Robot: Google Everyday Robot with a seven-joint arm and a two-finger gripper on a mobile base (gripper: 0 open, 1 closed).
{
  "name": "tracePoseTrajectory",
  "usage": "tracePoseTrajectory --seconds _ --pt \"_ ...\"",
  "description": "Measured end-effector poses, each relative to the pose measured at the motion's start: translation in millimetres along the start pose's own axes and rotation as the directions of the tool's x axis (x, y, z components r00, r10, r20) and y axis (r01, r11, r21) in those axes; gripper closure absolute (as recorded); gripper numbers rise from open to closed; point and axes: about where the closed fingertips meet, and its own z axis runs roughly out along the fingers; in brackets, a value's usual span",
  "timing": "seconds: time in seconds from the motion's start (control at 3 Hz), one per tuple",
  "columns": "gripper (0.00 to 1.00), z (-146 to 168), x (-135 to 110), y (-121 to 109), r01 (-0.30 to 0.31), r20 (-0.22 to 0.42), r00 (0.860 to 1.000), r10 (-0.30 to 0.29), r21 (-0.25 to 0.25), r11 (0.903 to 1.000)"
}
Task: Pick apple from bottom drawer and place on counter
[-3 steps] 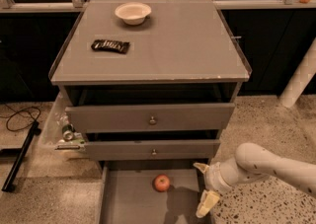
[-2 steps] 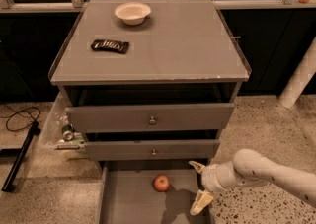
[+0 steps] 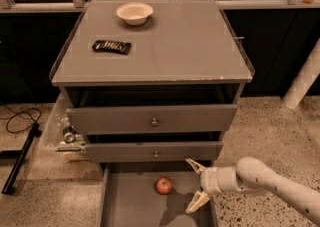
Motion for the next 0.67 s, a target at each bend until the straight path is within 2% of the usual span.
tracePoseTrajectory --seconds 0.67 --pt "0.00 6.3 6.0 -1.6 -0.010 -0.009 1.000 0.010 0.006 0.9999"
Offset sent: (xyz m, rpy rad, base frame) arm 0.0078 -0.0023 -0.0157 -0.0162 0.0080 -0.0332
